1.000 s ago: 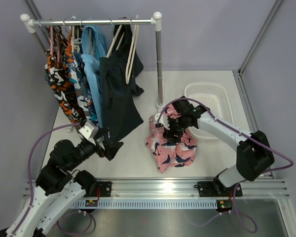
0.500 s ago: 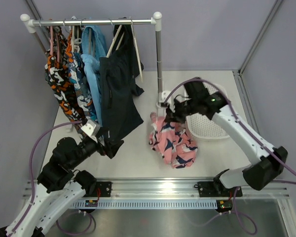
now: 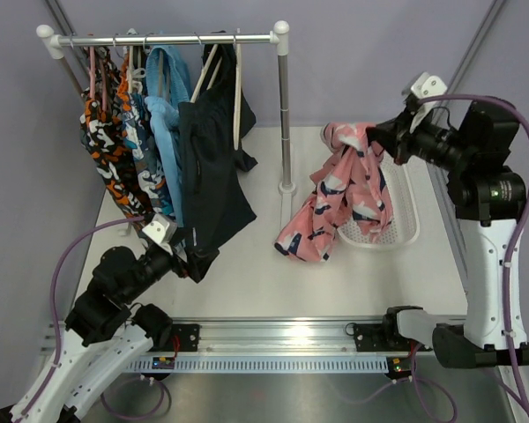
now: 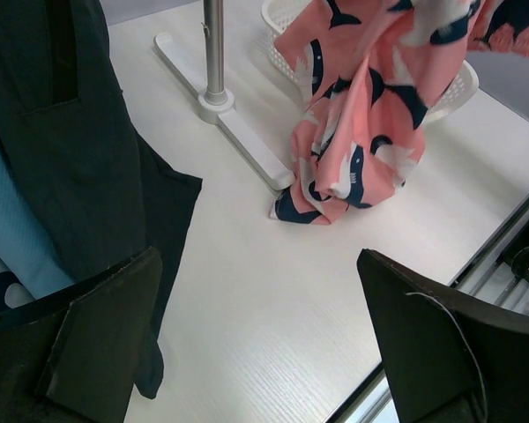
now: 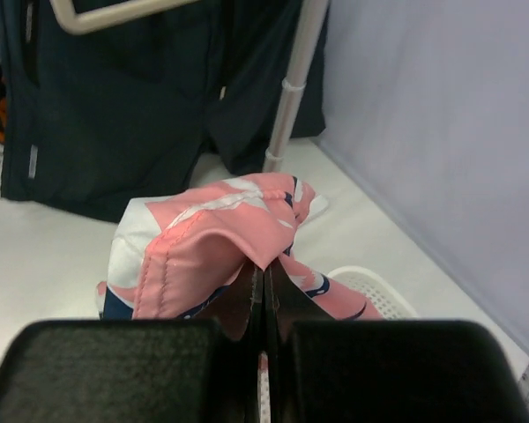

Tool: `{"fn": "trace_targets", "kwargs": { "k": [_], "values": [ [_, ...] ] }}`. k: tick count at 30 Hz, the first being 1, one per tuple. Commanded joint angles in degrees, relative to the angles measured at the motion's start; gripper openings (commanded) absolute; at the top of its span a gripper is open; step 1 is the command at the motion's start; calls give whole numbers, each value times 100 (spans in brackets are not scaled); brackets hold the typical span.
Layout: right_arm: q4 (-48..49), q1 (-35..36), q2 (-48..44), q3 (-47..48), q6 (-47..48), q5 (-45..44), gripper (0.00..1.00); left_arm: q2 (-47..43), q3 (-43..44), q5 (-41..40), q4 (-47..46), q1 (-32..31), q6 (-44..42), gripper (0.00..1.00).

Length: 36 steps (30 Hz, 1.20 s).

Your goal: Remove the shorts from the hanger

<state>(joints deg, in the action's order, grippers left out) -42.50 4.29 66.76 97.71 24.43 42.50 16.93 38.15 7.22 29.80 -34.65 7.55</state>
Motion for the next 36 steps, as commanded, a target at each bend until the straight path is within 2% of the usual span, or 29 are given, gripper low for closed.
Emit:
{"fn": "trace_targets", "kwargs": {
  "k": [1, 9, 17, 22, 26, 36],
  "values": [
    [638, -279, 222, 1002, -736, -259, 0, -58, 70, -107, -229, -24, 27, 99],
    [1007, -719, 1013, 2680, -1221, -848, 0, -76, 61, -125, -220, -24, 27, 99],
    [1059, -1448, 1453, 3298, -1247, -998, 0, -93, 70, -116, -212, -24, 27, 99],
    [1323, -2072, 1524, 3009, -1501, -560, 0, -93, 61, -99, -229, -24, 36, 99],
    [1393, -2117, 1401, 2474, -1485, -147, 0, -84, 70, -98, -220, -24, 36, 99],
    [1851, -2108, 1014, 128, -1607, 1119, 0, 3, 70, -63, -229, -24, 36, 99]
  ]
}}
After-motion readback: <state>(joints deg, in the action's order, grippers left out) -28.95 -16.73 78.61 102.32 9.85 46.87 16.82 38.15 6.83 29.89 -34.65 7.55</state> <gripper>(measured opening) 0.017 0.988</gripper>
